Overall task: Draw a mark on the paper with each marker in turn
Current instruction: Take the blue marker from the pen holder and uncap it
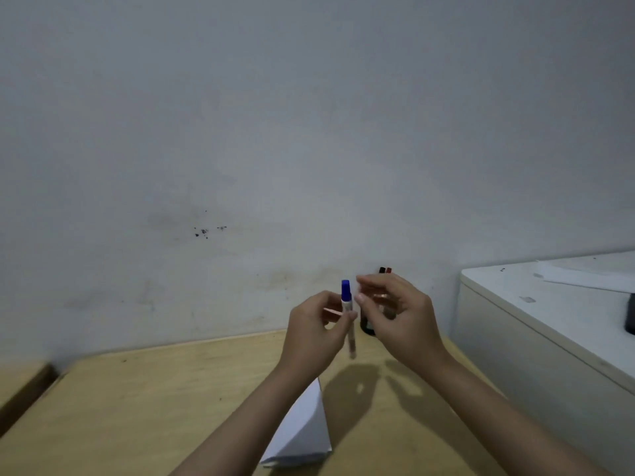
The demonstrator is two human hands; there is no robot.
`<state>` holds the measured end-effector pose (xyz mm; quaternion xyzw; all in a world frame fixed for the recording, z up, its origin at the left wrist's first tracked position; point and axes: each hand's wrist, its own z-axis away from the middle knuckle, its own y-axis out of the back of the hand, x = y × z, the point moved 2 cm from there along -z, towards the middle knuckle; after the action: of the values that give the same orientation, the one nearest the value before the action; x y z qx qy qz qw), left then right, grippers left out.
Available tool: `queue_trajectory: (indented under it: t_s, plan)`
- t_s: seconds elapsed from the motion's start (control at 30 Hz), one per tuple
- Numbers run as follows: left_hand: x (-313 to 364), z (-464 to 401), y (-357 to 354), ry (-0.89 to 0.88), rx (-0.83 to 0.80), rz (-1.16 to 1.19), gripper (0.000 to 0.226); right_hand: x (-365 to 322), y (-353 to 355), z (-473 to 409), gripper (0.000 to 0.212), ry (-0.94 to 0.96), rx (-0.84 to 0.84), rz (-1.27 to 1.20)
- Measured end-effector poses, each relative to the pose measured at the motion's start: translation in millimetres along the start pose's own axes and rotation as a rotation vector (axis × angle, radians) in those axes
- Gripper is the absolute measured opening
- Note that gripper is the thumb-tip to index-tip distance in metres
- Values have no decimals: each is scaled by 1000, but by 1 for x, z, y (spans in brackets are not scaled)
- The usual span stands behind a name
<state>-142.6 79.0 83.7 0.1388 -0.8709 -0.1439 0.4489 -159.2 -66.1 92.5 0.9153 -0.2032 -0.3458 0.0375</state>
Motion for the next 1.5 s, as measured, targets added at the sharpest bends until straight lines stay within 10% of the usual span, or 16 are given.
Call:
queue_trajectory:
  t_s: [0.23,0.67,0.83,1.5]
  plan:
    - [14,35,44,117,113,95,51,-23,-22,60,12,-334,167,-153]
    - [16,62,63,173,168,298,9,-46,-63,78,12,-1111,186,-983]
    - [12,71,65,185,100,246,10,-50,-65,68,13,-1138,176,-1201]
    - [3,74,80,417,141,408,10,-37,-70,64,15,-700,212,-814]
